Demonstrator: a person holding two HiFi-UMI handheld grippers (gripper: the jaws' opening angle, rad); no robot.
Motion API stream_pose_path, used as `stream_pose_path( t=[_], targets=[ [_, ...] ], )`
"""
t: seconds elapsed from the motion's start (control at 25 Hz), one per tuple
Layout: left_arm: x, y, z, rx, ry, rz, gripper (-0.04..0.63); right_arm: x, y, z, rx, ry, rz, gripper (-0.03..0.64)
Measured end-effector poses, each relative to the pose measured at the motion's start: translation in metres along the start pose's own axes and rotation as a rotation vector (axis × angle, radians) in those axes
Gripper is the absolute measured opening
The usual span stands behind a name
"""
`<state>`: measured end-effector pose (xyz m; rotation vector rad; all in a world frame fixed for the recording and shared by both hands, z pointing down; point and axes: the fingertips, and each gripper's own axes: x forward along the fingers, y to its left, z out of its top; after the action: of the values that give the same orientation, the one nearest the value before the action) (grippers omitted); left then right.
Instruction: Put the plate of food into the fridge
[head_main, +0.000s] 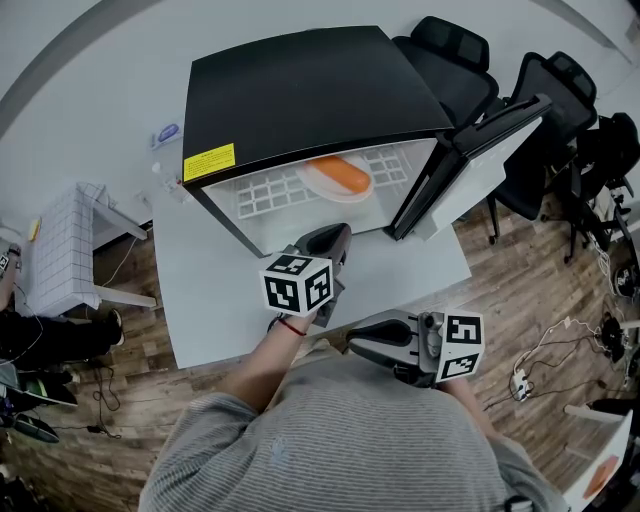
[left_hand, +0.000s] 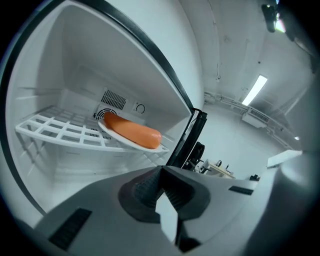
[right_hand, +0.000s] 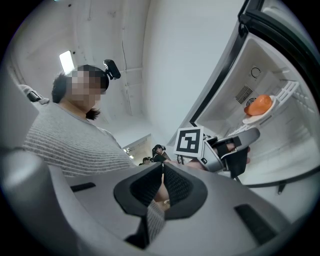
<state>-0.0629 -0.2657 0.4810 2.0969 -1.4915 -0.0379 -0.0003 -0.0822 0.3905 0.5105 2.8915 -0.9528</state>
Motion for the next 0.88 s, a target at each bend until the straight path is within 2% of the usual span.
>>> stream_pose_path(
  t=[0.28,0.6,0.88],
  targets=[
    [-0.014,-0.011,-0.006,0.045,-0.015,-0.018,0.011,-0.003,0.000,0.000,-0.005,-0.005,-0.007,0.014],
    [-0.032,-0.020,-0.026,0.108,0.011,-0.022,0.011,-0.005,-0.003,-0.001,-0.014,-0.005,-0.026,0.014],
    [-0.055,-0.029,-0.045,0.120,0.030,-0.050,0.011,-0.010,-0.018,-0.016,-0.049,0.054,-0.108,0.014]
  ],
)
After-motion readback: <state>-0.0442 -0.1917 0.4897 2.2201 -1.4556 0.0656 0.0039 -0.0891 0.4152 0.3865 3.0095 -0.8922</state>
